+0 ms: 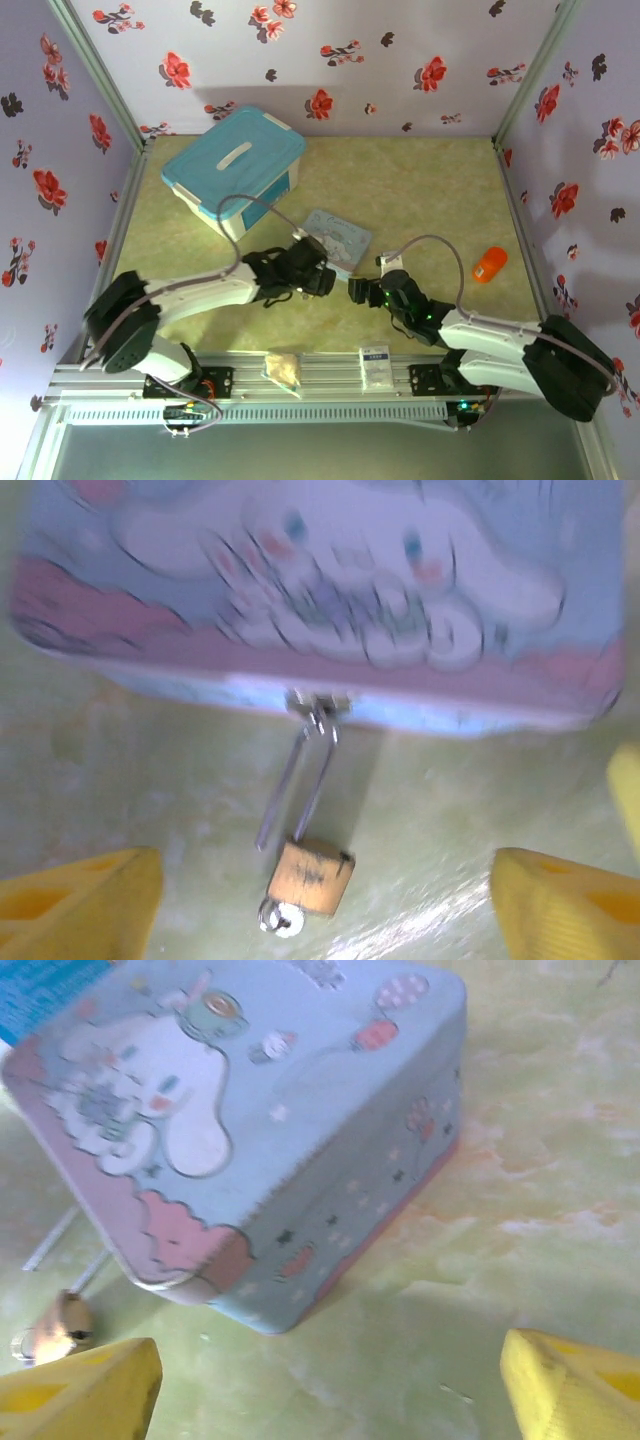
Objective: Unlock a padlock with a key
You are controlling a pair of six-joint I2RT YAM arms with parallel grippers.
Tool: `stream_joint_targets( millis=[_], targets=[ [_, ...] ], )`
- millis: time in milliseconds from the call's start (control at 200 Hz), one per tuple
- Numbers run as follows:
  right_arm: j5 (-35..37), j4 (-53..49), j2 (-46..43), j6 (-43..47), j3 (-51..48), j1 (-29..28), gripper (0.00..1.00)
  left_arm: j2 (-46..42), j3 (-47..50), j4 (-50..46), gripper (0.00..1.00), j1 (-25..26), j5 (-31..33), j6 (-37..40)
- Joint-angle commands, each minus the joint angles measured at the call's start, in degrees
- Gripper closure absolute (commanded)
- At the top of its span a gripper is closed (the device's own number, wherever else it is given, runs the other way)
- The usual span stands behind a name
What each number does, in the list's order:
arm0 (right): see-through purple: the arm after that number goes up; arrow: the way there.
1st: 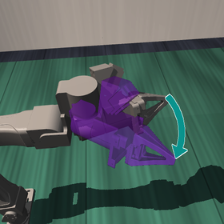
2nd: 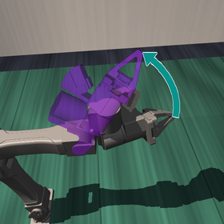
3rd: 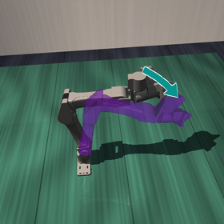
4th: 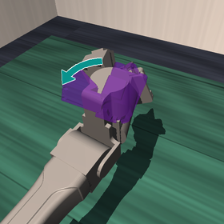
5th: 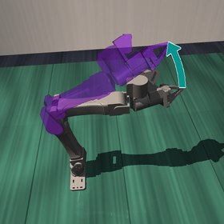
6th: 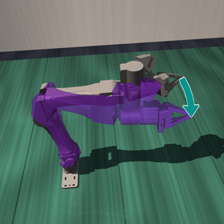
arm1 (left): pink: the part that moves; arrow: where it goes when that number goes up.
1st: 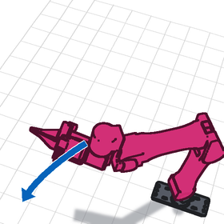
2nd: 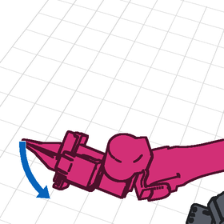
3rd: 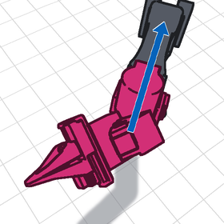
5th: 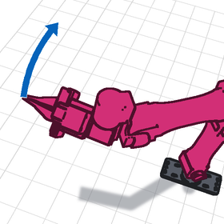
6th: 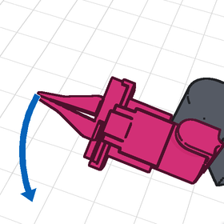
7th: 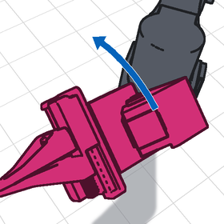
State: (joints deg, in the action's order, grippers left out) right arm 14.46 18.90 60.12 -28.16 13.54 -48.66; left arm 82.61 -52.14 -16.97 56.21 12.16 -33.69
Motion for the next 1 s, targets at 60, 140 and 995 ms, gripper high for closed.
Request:
stream_joint_targets(
  millis=[60,140,995],
  targets=[
    [-6.5,-1.5,-4.5,-2.4,-0.1,-0.8,0.15,-4.9,5.7,11.3,0.09,-6.9,-9.7,0.0],
    [-6.0,-2.0,-3.9,-3.2,1.2,-3.0,0.18,-4.4,6.0,12.5,0.1,-9.2,-13.5,-0.4],
    [5.5,-1.1,29.9,-7.1,21.2,-15.0,0.3,-8.2,15.6,20.4,0.19,-15.6,-19.3,-6.6]
  ],
)
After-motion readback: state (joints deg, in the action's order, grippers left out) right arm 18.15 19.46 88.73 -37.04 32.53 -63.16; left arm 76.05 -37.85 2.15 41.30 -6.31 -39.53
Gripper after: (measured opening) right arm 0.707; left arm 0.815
